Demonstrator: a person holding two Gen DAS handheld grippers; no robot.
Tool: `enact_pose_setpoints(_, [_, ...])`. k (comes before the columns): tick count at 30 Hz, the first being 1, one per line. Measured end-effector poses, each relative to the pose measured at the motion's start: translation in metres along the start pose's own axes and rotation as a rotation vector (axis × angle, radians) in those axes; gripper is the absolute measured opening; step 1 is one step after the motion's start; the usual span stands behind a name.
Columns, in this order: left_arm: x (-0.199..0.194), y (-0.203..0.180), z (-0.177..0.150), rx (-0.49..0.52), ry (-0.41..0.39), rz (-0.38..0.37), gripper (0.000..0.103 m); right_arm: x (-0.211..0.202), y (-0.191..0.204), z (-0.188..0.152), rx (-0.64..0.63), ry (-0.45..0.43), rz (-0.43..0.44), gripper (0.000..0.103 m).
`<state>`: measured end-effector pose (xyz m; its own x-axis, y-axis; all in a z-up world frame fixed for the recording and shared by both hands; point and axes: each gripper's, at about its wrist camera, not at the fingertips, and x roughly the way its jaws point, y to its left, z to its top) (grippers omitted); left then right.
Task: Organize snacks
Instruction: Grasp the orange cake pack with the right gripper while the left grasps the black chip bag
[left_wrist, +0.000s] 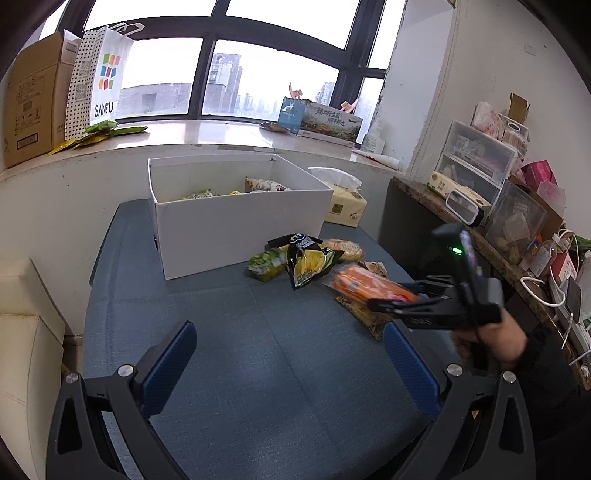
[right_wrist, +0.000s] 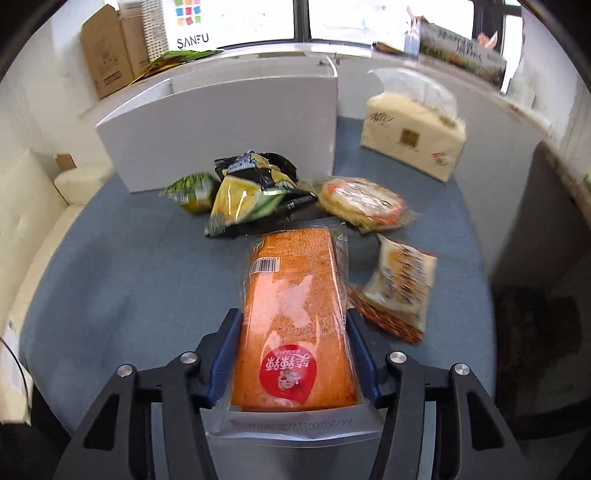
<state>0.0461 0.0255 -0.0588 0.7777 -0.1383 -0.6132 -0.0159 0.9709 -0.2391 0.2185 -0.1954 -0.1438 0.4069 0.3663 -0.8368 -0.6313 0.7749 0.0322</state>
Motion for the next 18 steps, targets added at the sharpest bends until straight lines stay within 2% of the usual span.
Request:
enact_pose_setpoints(3, [0.008, -0.003, -0.001, 0.007, 0.016, -0.015, 0.103, -0.030, -0.009, -0.021, 0.049, -0.037, 0.043, 0.060])
enact_pose_setpoints(6, [0.026, -0.013, -0.001, 0.036, 0.046, -0.051, 0.103, -0.056, -0.018, -0.040, 0.088, -0.075, 0.034, 0.060])
enact_pose_setpoints(11, [0.084, -0.032, 0.014, 0.049, 0.106, -0.068, 0.103, -0.090, -0.028, -0.064, 0.166, -0.136, 0.079, 0.060])
enact_pose_setpoints(14, [0.122, -0.046, 0.031, 0.082, 0.128, -0.042, 0.103, -0.102, -0.034, -0.071, 0.197, -0.171, 0.099, 0.060])
enact_pose_setpoints(18, [0.175, -0.066, 0.049, 0.189, 0.155, 0.014, 0.103, -0.105, -0.039, -0.075, 0.217, -0.201, 0.127, 0.060])
